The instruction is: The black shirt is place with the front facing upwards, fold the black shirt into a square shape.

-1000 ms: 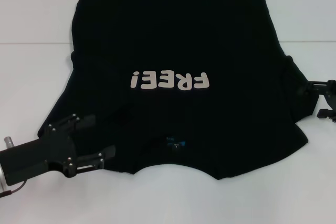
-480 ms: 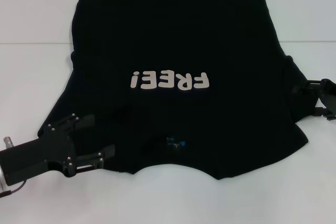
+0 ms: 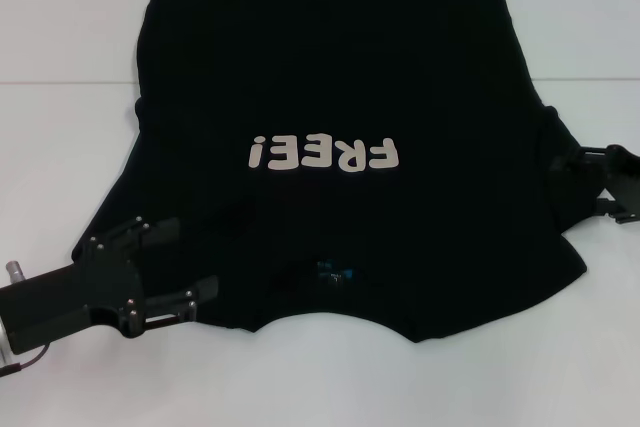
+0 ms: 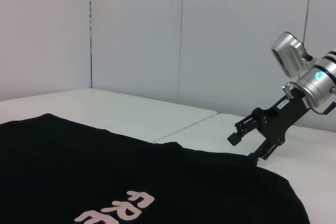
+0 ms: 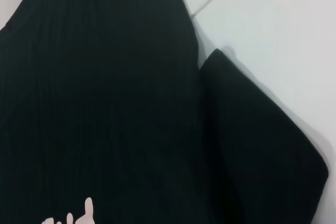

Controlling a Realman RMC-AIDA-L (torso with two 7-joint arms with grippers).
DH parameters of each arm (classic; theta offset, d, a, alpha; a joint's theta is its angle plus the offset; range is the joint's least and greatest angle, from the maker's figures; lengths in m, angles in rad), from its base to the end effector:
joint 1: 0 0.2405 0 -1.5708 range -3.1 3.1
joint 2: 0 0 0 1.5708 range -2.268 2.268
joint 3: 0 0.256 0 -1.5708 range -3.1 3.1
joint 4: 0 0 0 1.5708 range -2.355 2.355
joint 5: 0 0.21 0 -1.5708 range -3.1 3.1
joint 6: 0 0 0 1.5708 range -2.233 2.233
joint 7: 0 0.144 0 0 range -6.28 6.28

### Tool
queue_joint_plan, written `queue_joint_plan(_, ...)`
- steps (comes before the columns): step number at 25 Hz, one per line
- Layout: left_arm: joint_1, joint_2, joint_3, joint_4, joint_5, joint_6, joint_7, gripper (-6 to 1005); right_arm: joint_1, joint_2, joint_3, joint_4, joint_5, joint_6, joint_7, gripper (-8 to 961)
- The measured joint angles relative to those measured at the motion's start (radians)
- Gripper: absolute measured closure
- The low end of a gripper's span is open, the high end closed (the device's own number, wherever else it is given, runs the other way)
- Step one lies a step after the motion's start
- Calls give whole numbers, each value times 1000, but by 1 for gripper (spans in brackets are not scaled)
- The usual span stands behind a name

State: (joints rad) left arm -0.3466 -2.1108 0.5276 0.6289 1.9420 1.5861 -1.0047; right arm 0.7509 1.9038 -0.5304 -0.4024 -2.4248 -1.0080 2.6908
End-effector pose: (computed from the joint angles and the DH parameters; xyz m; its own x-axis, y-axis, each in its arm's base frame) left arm -0.3146 0.2797 0.0080 0.8051 0.1563 0.5722 0.4260 -0.8237 -0.3743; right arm 0.3234 0.4155 0.0432 -0.1750 -0.7977 -0.5772 -0.9698 0.2409 -0.0389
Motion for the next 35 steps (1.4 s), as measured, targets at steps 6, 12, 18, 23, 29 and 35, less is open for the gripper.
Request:
queue_joint_plan(6,-2,0,0,0,0,0,0,90,-3,-2,-6,5,-2,4,2,69)
queue_joint_plan(12,-3,0,-1,0,0,-9,0,90,-11,-3,-13,6,-3,8,7,80)
queue_joint_plan(18,-4,0,-7,0,0,-8,-1,91,-2,0,-13,19,-3,27,-1,90)
queue_joint_plan(23,-5,0,-11,0,0,-4,-2,91,-2,0,-13,19,-1,34,-1,100)
queue_joint_plan(29,-5,0,-12,0,0,-4,-4,90,-1,-2,-40,18,-2,35,5,111)
queue_joint_plan(35,-4,0,-12,0,0,-2,-7,90,0,-1,-79,12,-3,51,4,227)
